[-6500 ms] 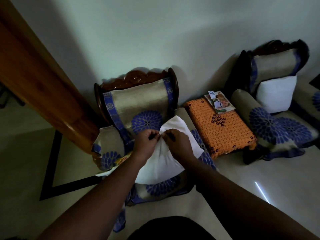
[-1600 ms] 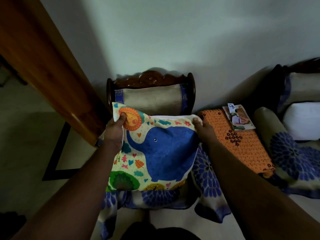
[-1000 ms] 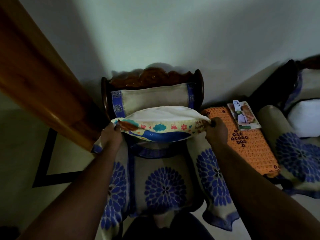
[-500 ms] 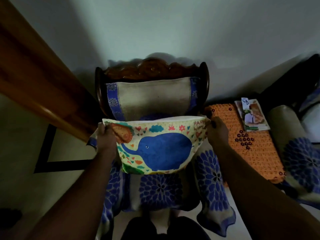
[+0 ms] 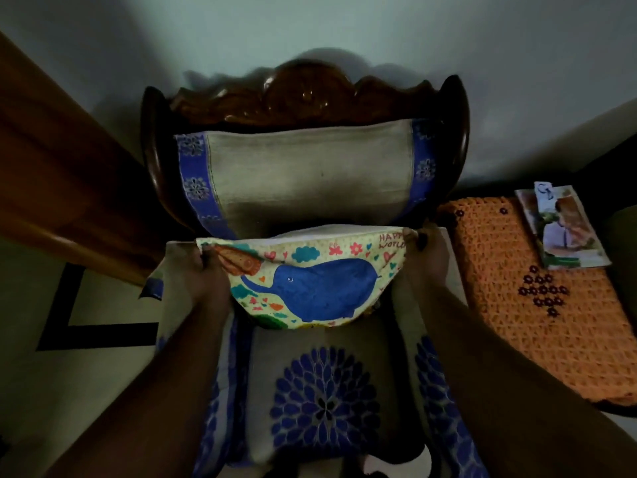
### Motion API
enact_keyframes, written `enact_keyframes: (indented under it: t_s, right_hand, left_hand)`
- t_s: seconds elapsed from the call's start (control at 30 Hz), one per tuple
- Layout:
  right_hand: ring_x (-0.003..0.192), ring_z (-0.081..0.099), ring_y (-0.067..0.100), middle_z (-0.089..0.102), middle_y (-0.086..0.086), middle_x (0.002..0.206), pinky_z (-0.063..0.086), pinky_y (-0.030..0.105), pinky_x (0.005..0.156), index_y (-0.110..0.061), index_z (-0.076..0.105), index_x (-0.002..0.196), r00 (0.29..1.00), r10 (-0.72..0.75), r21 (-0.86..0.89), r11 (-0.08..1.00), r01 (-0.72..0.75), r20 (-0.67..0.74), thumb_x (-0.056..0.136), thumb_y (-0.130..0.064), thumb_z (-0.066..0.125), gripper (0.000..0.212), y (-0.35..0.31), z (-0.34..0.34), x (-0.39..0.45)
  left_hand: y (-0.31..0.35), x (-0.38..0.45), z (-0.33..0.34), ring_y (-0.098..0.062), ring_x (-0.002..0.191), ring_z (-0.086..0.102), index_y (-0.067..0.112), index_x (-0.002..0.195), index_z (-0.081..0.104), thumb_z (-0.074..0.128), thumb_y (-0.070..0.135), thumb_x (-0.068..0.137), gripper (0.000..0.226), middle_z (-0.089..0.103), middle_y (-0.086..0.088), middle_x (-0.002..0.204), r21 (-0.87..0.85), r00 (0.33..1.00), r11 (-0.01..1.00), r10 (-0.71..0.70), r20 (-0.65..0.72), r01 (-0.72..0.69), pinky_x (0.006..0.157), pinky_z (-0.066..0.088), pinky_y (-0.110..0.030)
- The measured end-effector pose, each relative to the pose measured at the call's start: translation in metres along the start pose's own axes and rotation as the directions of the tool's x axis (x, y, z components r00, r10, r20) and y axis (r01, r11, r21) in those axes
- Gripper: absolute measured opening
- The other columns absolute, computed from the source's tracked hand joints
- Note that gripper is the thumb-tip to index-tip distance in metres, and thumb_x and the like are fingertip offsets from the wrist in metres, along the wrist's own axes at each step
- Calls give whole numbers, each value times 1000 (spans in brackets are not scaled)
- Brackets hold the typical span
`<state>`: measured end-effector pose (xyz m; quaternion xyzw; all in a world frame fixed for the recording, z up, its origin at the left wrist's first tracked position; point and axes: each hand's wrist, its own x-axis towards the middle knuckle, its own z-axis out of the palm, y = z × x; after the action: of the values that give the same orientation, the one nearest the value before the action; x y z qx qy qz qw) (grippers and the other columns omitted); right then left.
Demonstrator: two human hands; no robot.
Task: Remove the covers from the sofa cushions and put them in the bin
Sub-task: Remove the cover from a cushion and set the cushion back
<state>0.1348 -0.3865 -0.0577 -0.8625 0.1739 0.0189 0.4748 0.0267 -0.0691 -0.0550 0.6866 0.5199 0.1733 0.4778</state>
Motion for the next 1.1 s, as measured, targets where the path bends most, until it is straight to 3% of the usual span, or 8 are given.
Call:
enact_keyframes:
  t_s: [0.2,0.3,0.4,0.5,0.67,0.77,0.9,1.1]
  right_hand:
    - [115,57,11,56,-6,132,50,30,86,-28,41,141,997,47,224,973,-59,56,96,-57,56,55,18,35,25]
    - [121,59,16,59,-5,136,51,53,102,-36,39,145,971,83,224,966,-133,223,85,-64,67,72,59,46,24]
    - [121,61,18,60,-9,138,54,52,96,-53,41,141,962,76,245,959,-143,263,83,-71,66,66,65,52,21]
    - [110,67,12,68,-7,127,57,41,89,-42,55,134,969,-1,247,967,-62,249,94,-57,60,43,49,50,31]
    - [94,69,20,71,-3,98,56,50,89,-25,69,99,997,-50,103,994,45,51,89,-44,64,22,38,41,62]
    - [93,67,16,70,-5,95,56,48,88,-30,67,96,997,-57,121,991,62,-46,84,-59,61,31,29,39,62]
    - [84,68,19,69,1,84,56,48,84,-21,60,82,995,-50,188,980,66,-87,86,-66,59,45,10,37,56]
    - [96,66,20,67,3,100,55,48,89,-23,59,102,988,-102,231,965,126,-112,91,-62,57,40,17,27,62]
  left_hand:
    - [-7,31,17,-35,123,55,6,139,53,44,35,107,44,59,-19,134,121,975,974,175,138,-192,93,43,-32]
    - [-39,33,26,-28,125,57,23,143,50,55,76,83,81,58,-8,140,39,956,989,127,265,-143,106,45,-44]
    - [-61,51,37,-30,122,58,23,138,53,44,91,71,95,60,-8,135,79,952,990,85,295,-113,106,44,-46]
    - [-36,50,36,-26,115,60,16,138,53,50,77,84,82,62,-7,128,110,969,981,132,208,-158,96,49,-36]
    - [-20,69,32,-27,97,69,11,114,67,62,52,93,47,71,-13,106,77,949,951,287,134,-299,80,54,-34]
    - [-13,75,31,-35,93,67,6,103,68,55,55,96,51,70,-19,97,62,960,958,280,2,-279,72,46,-34]
    - [-9,73,36,-42,112,58,4,127,59,42,52,103,56,62,-26,123,309,970,926,241,-35,-219,89,42,-38]
    - [-29,85,31,-39,93,64,20,101,64,40,59,100,46,67,-18,98,78,946,948,313,-81,-307,80,49,-41]
